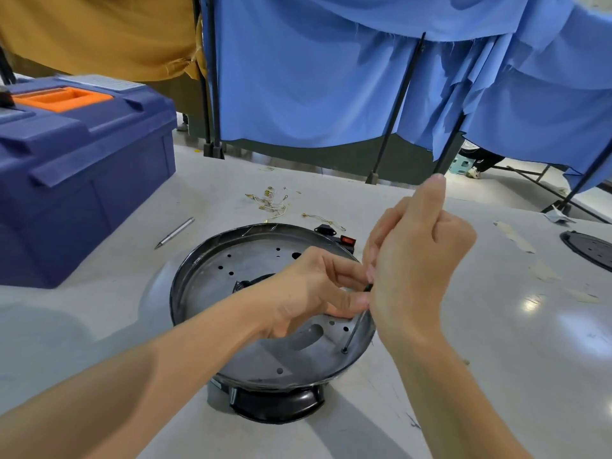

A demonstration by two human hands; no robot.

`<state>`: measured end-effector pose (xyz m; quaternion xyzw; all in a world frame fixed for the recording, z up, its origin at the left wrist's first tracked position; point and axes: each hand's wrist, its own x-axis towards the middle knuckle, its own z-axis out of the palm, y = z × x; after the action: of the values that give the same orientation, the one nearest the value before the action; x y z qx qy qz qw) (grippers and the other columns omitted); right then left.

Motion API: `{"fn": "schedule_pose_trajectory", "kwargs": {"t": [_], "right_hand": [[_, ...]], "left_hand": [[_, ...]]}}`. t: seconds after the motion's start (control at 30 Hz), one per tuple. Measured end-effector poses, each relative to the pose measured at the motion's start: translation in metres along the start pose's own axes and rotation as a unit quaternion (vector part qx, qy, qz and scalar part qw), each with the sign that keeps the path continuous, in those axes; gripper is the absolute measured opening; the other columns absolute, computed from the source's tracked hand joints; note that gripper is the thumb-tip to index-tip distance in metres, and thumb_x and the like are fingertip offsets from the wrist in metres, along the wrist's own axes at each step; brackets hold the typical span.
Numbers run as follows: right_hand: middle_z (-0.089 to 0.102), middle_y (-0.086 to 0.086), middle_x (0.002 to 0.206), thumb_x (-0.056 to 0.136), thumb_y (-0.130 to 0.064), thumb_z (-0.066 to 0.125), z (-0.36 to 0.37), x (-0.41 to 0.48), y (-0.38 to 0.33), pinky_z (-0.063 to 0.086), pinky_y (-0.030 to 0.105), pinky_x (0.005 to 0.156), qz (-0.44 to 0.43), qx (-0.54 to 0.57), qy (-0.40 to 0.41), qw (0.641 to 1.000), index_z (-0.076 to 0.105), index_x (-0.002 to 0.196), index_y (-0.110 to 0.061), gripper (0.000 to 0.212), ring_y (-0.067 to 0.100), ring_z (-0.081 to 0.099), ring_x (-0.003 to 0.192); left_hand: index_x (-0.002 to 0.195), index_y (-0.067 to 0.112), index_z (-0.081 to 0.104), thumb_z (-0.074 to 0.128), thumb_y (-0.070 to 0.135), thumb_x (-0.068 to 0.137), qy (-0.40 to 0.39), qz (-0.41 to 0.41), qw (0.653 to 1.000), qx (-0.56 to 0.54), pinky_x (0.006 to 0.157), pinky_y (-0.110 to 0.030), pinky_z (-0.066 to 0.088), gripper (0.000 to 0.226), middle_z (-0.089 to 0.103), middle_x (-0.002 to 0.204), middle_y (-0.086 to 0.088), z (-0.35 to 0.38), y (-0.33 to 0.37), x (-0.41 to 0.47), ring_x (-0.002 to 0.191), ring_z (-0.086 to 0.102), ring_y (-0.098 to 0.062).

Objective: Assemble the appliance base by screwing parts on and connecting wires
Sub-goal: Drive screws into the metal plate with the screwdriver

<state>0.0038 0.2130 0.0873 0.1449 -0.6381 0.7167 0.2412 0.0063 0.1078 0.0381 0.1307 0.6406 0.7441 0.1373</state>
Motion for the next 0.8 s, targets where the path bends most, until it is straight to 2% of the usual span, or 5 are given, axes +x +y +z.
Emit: {"fn": "schedule_pose_trajectory", "kwargs": {"t": [0.07,0.17,0.3,0.57,0.8], "right_hand": [[0.037,0.005,0.032,0.102,-0.033,0.037,-0.008,0.013,0.000,0.028,0.020,0.038,0.085,0.058,-0.081,0.991,0.042,0.034,-0.018,0.070,0.020,0.032,0.028],[0.041,0.013,0.036,0.098,-0.039,0.038,-0.018,0.048,-0.009,0.036,0.024,0.040,0.234,0.125,-0.330,0.906,0.046,0.037,-0.008,0.069,0.023,0.037,0.031],[0.032,0.004,0.028,0.098,-0.028,0.043,-0.008,0.051,-0.005,0.023,0.016,0.031,0.237,0.149,-0.445,0.851,0.035,0.034,-0.008,0.068,0.017,0.025,0.021],[0.027,0.001,0.029,0.099,-0.010,0.034,0.001,0.018,-0.003,0.022,0.015,0.039,0.063,0.046,-0.129,0.989,0.030,0.036,-0.010,0.063,0.016,0.022,0.024],[0.034,0.000,0.032,0.096,-0.023,0.036,-0.013,-0.001,-0.001,0.027,0.020,0.043,0.008,0.018,-0.023,1.000,0.041,0.032,-0.020,0.065,0.020,0.029,0.027]], "left_hand": [[0.081,0.017,0.078,0.068,0.003,0.073,-0.021,-0.004,1.000,0.006,0.085,-0.039,0.054,0.019,0.073,0.076,-0.001,-0.001,0.004,-0.002,0.074,0.069,-0.014],[0.080,0.023,0.078,0.066,0.009,0.081,-0.043,0.000,0.999,0.025,0.103,-0.058,0.044,0.019,0.073,0.086,-0.003,-0.005,0.010,-0.003,0.086,0.070,-0.014],[0.093,0.019,0.077,0.065,0.010,0.085,-0.072,0.004,0.997,0.022,0.102,-0.059,0.044,0.017,0.073,0.094,-0.007,-0.011,0.006,-0.005,0.094,0.068,-0.016],[0.081,0.020,0.078,0.067,0.005,0.076,-0.053,0.003,0.998,-0.029,0.086,-0.043,0.053,0.019,0.074,0.085,0.001,-0.007,0.006,0.000,0.079,0.067,-0.015],[0.075,0.023,0.079,0.067,0.009,0.081,-0.079,0.011,0.997,0.022,0.085,-0.046,0.042,0.020,0.072,0.072,0.003,0.003,0.009,-0.002,0.070,0.060,-0.016]]}}
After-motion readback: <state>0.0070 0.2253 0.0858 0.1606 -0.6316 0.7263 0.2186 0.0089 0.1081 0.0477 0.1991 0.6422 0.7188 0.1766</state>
